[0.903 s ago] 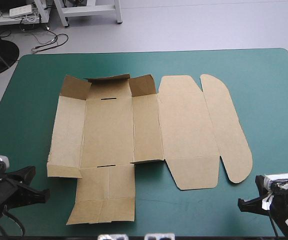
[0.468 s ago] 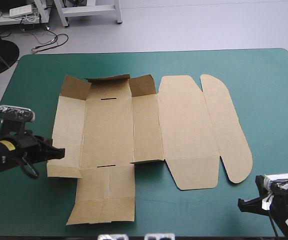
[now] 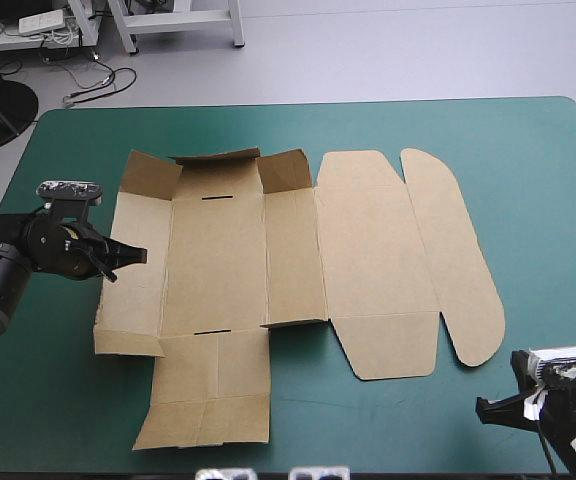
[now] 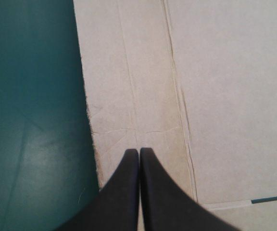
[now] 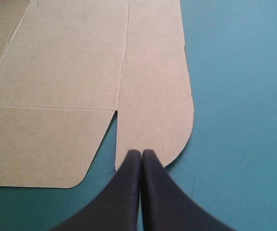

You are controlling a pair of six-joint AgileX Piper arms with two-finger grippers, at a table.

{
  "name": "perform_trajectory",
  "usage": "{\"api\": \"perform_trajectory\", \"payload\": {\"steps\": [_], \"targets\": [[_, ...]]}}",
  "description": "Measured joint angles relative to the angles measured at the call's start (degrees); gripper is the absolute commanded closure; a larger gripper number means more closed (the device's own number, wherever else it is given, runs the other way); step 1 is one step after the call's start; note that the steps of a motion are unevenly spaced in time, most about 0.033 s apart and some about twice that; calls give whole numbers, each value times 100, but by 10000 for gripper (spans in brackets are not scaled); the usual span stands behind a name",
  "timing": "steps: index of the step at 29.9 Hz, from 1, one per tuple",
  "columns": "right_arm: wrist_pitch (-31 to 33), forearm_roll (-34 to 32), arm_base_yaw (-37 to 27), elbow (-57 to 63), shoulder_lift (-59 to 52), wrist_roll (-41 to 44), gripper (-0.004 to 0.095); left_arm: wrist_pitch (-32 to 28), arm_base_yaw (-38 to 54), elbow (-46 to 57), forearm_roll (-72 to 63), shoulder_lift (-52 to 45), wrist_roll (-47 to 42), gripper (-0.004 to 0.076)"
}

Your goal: Fold the box

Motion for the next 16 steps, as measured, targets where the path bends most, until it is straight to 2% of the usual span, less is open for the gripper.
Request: {"api": "perform_trajectory", "payload": {"steps": [6,12,16], "targets": [[0,0,0,0,0,0,923,223,1297,0,-932,300,775,732],[0,-5,0,1,0,0,923,1089,2755,33,-2172,321,1986,732],[0,-5,0,6,0,0,923,1382,3246,184,-2917,436,2490,733]]}}
